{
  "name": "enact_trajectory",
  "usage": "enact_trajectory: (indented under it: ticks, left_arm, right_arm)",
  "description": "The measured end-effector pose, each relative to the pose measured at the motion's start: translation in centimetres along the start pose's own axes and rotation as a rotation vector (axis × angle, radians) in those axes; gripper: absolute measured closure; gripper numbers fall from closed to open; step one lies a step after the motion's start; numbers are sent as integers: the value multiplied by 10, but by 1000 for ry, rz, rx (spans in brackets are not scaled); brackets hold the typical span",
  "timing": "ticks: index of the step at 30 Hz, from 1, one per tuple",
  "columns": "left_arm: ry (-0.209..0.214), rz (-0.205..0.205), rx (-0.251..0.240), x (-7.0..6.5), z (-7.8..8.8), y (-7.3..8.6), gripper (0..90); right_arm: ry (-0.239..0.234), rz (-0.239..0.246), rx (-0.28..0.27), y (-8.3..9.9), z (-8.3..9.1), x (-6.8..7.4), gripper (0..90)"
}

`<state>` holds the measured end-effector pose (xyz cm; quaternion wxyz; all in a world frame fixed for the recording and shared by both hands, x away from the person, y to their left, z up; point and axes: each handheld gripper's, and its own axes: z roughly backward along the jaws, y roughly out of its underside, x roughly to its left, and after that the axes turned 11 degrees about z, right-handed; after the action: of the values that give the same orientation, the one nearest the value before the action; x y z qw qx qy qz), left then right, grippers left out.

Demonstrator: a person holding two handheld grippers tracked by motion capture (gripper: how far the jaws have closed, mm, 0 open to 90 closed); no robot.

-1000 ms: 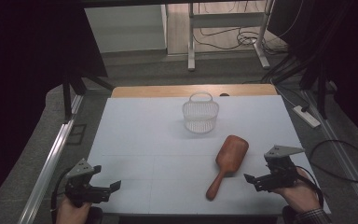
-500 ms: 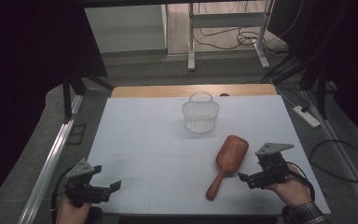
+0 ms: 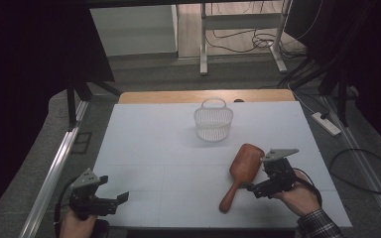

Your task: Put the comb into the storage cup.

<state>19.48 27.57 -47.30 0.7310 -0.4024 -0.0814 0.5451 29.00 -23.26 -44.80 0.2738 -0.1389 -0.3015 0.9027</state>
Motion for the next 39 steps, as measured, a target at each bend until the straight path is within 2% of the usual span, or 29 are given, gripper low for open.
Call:
enact_trajectory:
  ticks: [24, 39]
  left_arm:
    - [4, 0, -2, 0, 0, 0, 15]
    - [5, -1, -1, 0, 0, 0, 15]
  right_arm:
    - [-22, 52, 63, -28, -24, 12, 0]
    - [-55, 92, 100, -45, -41, 21, 0]
